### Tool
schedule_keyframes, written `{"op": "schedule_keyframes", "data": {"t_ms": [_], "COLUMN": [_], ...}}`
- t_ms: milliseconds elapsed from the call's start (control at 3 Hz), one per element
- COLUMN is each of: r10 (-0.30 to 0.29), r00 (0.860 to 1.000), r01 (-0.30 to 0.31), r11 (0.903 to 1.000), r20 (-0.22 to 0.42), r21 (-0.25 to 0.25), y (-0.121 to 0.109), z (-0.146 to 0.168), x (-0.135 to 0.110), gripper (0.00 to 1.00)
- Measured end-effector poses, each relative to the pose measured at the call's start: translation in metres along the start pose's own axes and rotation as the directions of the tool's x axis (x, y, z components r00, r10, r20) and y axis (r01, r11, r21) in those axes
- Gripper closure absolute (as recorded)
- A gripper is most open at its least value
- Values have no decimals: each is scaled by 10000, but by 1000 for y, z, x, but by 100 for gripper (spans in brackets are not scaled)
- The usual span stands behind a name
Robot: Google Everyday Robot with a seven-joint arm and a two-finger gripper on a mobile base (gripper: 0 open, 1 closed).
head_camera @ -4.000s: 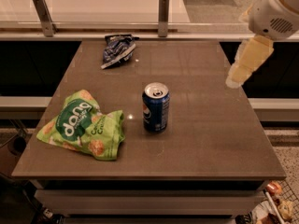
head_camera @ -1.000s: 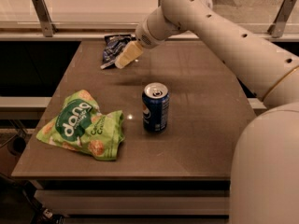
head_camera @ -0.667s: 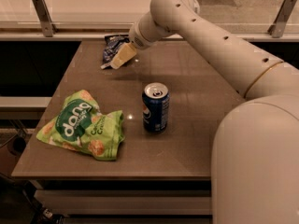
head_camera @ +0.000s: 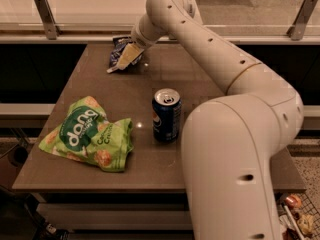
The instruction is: Pick blue chip bag
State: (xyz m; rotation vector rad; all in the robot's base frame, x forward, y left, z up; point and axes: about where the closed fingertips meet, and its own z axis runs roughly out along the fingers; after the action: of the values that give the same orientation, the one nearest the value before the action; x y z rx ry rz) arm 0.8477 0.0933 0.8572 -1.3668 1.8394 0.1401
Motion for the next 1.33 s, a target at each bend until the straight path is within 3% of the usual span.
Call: {"op": "schedule_keyframes", "data": {"t_ms": [333, 1333], "r10": [-273, -269], "r00": [9996, 9996], "r01": [273, 269], "r11": [9996, 9996], "r20": [-33, -4], "r21": [9, -34], "y": [-10, -9], "z": [21, 28], "x": [-9, -10], "gripper": [18, 88]}}
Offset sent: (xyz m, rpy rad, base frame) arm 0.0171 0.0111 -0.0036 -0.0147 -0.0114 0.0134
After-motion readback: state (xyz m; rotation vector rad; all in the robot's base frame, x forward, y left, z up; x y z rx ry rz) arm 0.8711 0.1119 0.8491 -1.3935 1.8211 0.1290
